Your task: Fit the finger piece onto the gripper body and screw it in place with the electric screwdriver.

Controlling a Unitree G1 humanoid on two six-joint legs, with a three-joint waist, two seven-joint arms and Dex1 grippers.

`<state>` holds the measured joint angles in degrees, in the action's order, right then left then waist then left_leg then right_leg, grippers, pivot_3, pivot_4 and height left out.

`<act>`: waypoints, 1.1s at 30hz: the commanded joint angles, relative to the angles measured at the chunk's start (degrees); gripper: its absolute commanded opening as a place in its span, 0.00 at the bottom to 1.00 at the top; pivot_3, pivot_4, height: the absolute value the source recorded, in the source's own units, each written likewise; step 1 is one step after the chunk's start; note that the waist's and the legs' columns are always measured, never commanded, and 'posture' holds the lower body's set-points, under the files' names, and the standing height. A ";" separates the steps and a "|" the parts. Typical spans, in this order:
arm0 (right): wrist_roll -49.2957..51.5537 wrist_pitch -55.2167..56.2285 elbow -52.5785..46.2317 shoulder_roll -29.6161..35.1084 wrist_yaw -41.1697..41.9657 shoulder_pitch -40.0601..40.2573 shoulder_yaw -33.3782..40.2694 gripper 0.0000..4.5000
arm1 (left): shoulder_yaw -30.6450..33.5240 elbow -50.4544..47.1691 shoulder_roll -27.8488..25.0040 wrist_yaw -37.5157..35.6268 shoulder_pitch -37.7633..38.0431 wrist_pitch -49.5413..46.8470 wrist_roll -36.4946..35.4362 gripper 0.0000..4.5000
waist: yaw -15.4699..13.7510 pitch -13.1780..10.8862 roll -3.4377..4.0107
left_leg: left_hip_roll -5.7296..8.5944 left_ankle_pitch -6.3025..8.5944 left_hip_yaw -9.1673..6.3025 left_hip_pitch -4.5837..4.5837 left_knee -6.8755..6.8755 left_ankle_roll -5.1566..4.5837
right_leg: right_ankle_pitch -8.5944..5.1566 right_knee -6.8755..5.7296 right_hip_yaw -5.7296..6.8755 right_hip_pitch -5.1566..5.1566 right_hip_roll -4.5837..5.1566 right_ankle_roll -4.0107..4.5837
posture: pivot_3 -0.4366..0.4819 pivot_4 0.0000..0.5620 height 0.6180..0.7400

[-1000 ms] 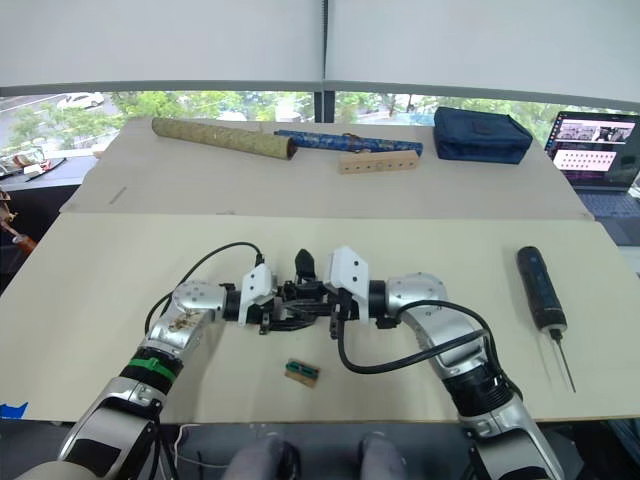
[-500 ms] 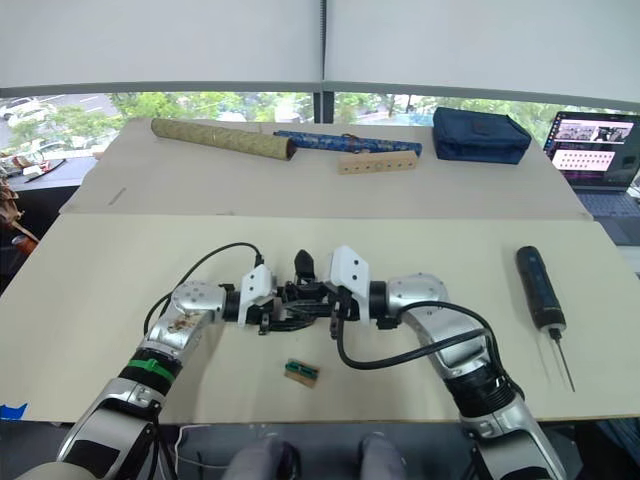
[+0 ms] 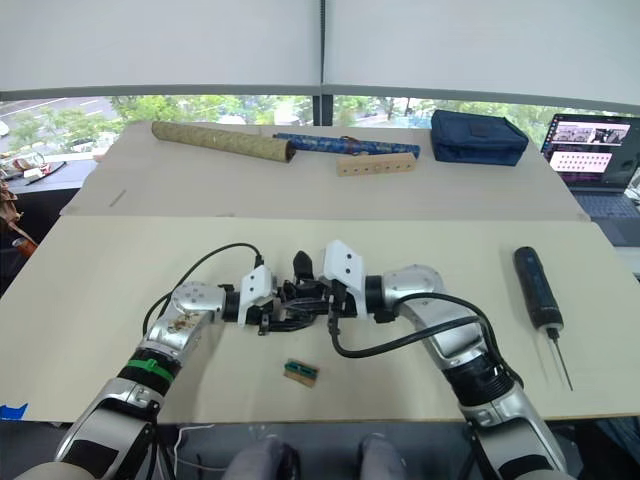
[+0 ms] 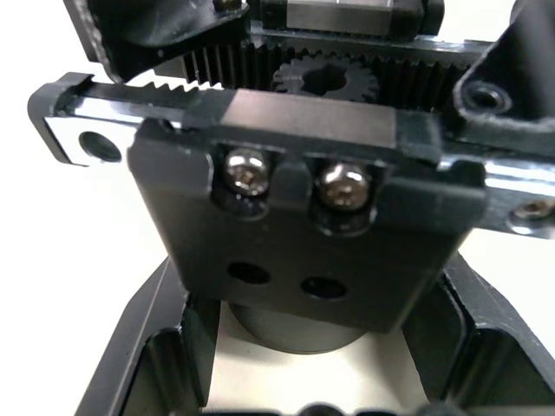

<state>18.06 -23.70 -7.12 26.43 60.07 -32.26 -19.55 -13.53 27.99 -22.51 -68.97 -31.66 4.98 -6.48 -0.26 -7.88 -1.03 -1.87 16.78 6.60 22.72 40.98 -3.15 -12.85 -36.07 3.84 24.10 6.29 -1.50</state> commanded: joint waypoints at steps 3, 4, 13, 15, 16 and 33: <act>-2.46 -3.82 6.25 0.35 0.74 0.73 -2.74 0.09 | -0.88 -0.18 -0.90 -0.31 1.12 -0.44 1.11 0.52 | 0.22 0.13 0.01 | -0.01 0.00 0.00 -0.07 -0.01 0.00 | 0.00 -0.01 -0.01 -0.05 0.00 0.00 | 0.48 0.27 1.00; -1.98 -4.30 6.42 0.06 0.69 0.54 -2.35 0.09 | -0.93 -0.26 -0.90 -0.31 1.20 -0.49 1.09 0.52 | 0.26 0.16 0.01 | -0.01 0.00 0.00 -0.09 -0.02 0.00 | 0.00 -0.02 -0.01 -0.06 0.00 0.01 | 0.48 0.27 1.00; -1.80 -4.00 7.11 0.39 1.30 -0.03 -1.76 0.09 | -1.17 -0.83 -0.94 -0.42 1.77 -0.82 0.94 0.52 | 0.42 0.30 0.01 | -0.02 0.01 0.01 -0.12 -0.05 -0.02 | 0.00 -0.02 -0.02 -0.07 0.02 0.01 | 0.48 0.27 1.00; -1.61 -3.80 6.76 0.12 1.03 -0.14 -1.42 0.09 | -1.18 -0.88 -0.96 -0.41 1.83 -0.85 0.95 0.52 | 0.43 0.30 0.01 | -0.02 0.02 0.01 -0.12 -0.05 -0.03 | 0.00 -0.01 -0.02 -0.07 0.02 0.01 | 0.48 0.27 1.00; -1.50 -3.45 6.57 0.06 1.21 -0.14 -1.39 0.09 | -1.18 -0.87 -0.96 -0.39 1.83 -0.86 0.95 0.52 | 0.43 0.30 0.01 | -0.02 0.02 0.01 -0.12 -0.05 -0.03 | 0.00 -0.01 -0.02 -0.07 0.02 0.01 | 0.48 0.27 1.00; 4.45 5.28 -1.06 -2.66 4.50 2.25 4.66 1.00 | -0.62 -1.45 -1.33 1.52 4.03 -1.40 1.14 0.52 | 0.44 0.28 0.01 | 0.00 0.03 0.01 0.11 -0.05 -0.04 | 0.00 0.05 0.00 0.11 0.04 0.01 | 0.48 0.27 1.00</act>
<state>21.58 -20.00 -5.99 23.36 64.36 -30.18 -16.86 -12.98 25.55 -22.99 -67.45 -29.23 4.54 -6.85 0.18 -7.59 -1.02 -1.88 16.81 6.62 22.84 40.92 -3.19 -12.85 -36.03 3.84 24.21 6.33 -1.49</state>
